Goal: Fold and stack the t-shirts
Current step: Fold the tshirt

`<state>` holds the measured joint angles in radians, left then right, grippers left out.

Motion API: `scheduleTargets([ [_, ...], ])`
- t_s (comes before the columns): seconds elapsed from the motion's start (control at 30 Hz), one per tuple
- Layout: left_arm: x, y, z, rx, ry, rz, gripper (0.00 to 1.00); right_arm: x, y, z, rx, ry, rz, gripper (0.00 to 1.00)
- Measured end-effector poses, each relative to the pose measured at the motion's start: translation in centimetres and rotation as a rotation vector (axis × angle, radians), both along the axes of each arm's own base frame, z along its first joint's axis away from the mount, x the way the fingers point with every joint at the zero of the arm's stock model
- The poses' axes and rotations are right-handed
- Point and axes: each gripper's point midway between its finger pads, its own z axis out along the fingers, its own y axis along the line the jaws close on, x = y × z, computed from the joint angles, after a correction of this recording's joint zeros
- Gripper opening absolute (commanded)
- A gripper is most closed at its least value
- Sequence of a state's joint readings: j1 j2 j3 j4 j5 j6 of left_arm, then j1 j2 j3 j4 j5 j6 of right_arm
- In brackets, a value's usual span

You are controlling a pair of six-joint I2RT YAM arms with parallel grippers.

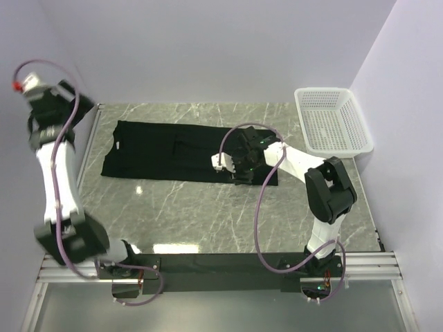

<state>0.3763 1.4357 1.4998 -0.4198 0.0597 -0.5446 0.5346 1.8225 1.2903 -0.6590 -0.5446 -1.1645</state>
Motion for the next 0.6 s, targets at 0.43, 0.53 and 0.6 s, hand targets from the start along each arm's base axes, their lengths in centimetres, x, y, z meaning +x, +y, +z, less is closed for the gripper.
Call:
scheduleTargets([
  [0.43, -11.2, -1.5, -10.3, -0.136, 0.199, 0.071, 0.93, 0.5, 0.7, -2.8, -0.115, -0.081, -0.07, 0.5],
  [0.53, -11.8, -2.1, -11.1, -0.157, 0.218, 0.061, 0.93, 0.6, 0.7, -3.0, -0.136, -0.091, -0.085, 0.51],
  [0.6, -12.0, -2.4, -10.9, -0.163, 0.213, 0.053, 0.93, 0.7, 0.7, -3.7, -0.16, -0.089, -0.095, 0.51],
])
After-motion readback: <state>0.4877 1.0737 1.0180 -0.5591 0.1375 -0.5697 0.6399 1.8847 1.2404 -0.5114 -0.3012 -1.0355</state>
